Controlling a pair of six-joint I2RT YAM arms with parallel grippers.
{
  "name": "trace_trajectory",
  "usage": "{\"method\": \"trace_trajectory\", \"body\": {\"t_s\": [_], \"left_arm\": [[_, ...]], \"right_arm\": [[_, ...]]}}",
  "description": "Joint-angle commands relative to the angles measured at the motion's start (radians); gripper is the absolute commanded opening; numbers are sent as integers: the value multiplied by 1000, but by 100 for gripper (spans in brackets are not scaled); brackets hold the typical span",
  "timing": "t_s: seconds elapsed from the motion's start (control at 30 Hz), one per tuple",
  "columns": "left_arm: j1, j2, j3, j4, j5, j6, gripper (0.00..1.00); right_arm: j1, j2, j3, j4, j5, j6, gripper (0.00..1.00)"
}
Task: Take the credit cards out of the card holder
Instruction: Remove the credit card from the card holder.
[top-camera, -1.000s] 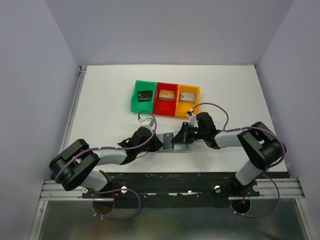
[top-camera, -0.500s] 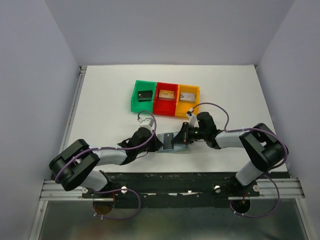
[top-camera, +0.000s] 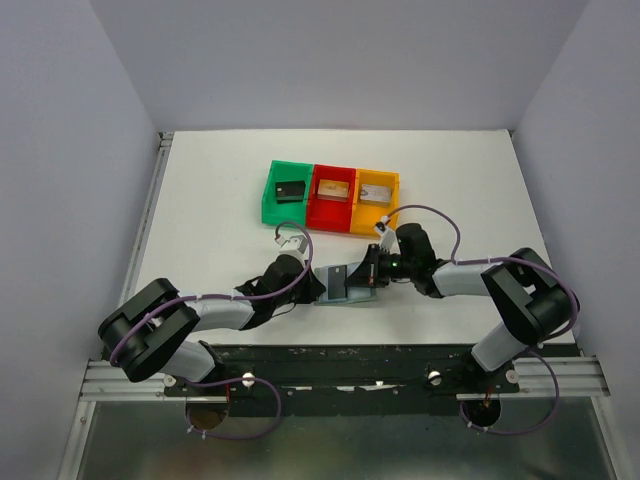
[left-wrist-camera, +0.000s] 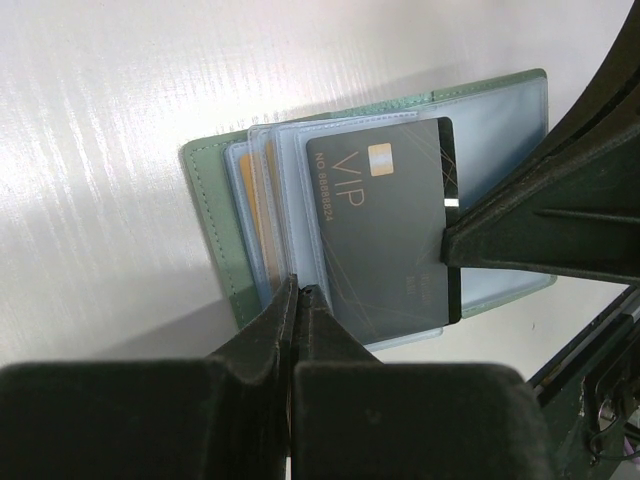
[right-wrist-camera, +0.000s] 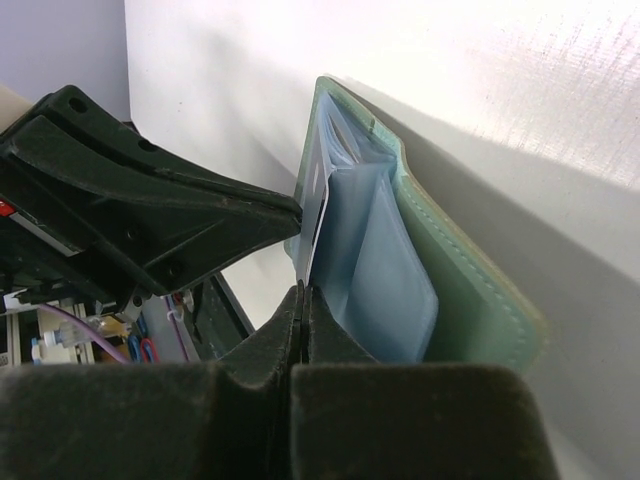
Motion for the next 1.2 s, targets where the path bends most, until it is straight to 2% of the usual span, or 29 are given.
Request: {"method": "trace_trajectory", "body": {"t_s": [0.0, 0.53, 0.57, 0.7, 0.77, 1.17], "left_arm": [[-3, 11, -12, -91, -41, 16, 0], [-4, 16, -14, -72, -28, 23, 0], [-3, 23, -14, -53, -9, 26, 0], [-3, 58, 3, -3, 58, 34, 0], [-3, 75, 11, 12, 77, 36, 0], [-3, 103, 6, 63, 112, 33, 0]], "right_arm": [[-13, -39, -10, -15, -37, -19, 0], [-28, -35, -14, -12, -54, -8, 0], [-28, -26, -13, 5, -65, -1, 2], [-28, 22, -23, 95, -96, 54, 22], [-28, 43, -27, 131, -109, 76, 27], [-28, 97, -11, 175, -126, 108, 32]]}}
